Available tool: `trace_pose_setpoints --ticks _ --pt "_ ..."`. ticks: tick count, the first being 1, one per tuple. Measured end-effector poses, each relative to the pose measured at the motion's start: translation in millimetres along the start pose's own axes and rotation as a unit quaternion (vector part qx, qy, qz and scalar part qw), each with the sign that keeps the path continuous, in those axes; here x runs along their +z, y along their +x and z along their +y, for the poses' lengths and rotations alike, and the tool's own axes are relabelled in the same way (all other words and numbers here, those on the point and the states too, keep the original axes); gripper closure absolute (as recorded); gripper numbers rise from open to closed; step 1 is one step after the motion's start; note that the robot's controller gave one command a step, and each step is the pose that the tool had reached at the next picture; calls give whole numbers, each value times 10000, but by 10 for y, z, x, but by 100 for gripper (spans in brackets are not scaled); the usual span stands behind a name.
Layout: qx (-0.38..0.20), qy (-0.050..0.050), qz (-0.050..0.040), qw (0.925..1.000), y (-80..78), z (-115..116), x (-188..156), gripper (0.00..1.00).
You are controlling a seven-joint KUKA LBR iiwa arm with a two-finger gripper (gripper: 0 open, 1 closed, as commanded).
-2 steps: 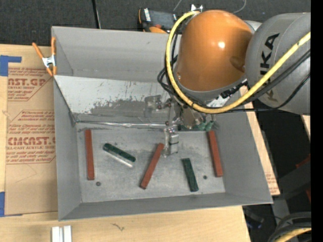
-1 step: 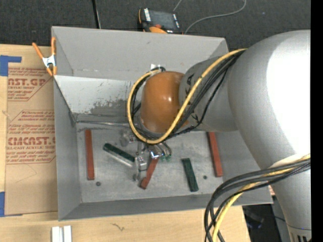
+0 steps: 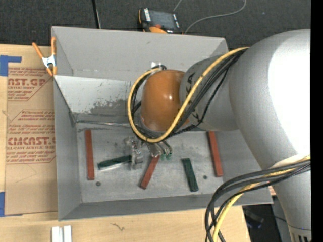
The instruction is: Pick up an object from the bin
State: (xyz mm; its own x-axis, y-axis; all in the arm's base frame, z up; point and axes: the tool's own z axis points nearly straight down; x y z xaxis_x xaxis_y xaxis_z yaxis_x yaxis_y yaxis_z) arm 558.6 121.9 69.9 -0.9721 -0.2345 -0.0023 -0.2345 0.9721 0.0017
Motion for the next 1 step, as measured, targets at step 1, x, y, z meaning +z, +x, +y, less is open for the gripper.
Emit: trace_pose_setpoints --ticks 1 --pt "-338 10 -43 9994 20 24 -1596 100"
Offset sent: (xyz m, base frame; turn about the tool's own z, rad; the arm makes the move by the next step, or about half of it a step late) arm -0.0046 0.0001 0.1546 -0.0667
